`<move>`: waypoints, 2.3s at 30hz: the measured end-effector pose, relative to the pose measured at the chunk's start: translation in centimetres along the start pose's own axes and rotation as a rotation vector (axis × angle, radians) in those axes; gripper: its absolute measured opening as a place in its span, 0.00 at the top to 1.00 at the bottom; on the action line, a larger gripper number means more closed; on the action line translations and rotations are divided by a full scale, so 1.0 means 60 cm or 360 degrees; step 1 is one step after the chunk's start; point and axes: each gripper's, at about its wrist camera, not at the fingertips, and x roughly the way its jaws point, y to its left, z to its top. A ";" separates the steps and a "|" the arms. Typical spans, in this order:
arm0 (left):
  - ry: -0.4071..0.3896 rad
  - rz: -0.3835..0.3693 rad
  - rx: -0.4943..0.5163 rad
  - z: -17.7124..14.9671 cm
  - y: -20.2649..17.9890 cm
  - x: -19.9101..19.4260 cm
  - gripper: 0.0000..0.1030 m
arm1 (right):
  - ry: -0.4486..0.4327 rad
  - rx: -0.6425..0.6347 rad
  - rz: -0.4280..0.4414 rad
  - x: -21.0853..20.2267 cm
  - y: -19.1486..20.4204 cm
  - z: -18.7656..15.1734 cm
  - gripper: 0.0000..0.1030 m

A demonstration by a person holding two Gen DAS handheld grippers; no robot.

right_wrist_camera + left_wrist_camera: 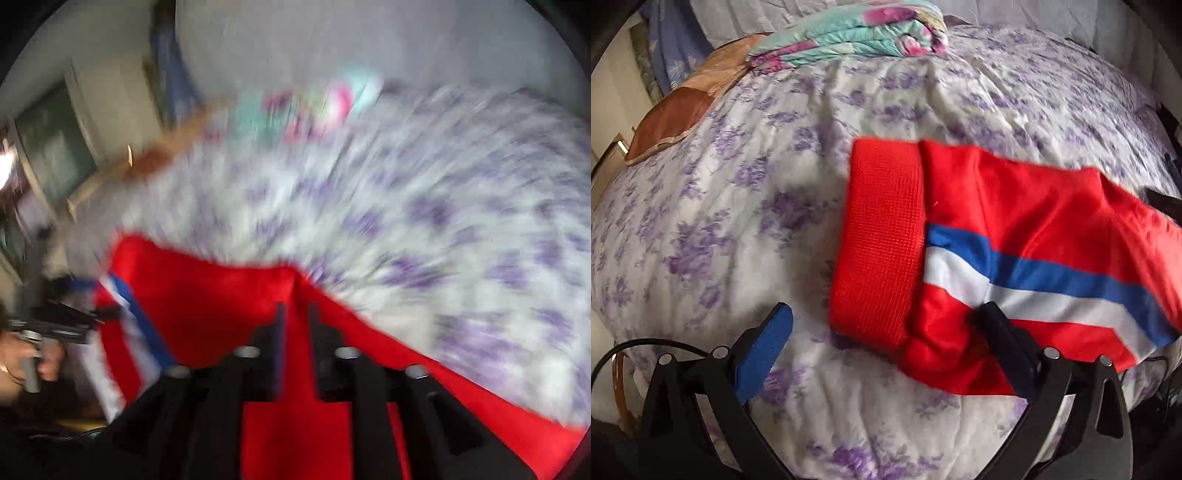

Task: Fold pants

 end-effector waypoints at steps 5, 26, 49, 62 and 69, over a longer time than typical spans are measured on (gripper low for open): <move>-0.0311 0.0004 0.0044 0.010 -0.031 -0.108 0.06 | -0.0475 0.0400 -0.0509 -0.280 -0.110 -0.136 0.35; -0.0171 -0.0406 0.0576 -0.035 -0.469 -0.019 0.04 | -0.0533 0.1073 -0.0376 -0.333 -0.316 -0.310 0.81; -0.0051 -0.0198 -0.0098 -0.016 -0.109 -0.059 0.05 | -0.0120 -0.0484 -0.0137 -0.105 0.126 -0.139 0.46; -0.0039 -0.0288 -0.0113 -0.025 -0.096 -0.061 0.05 | 0.0224 -0.0601 -0.0182 -0.043 0.100 -0.113 0.67; -0.0029 -0.0291 -0.0113 -0.027 -0.099 -0.054 0.05 | 0.0249 -0.0570 -0.0113 -0.045 0.088 -0.113 0.93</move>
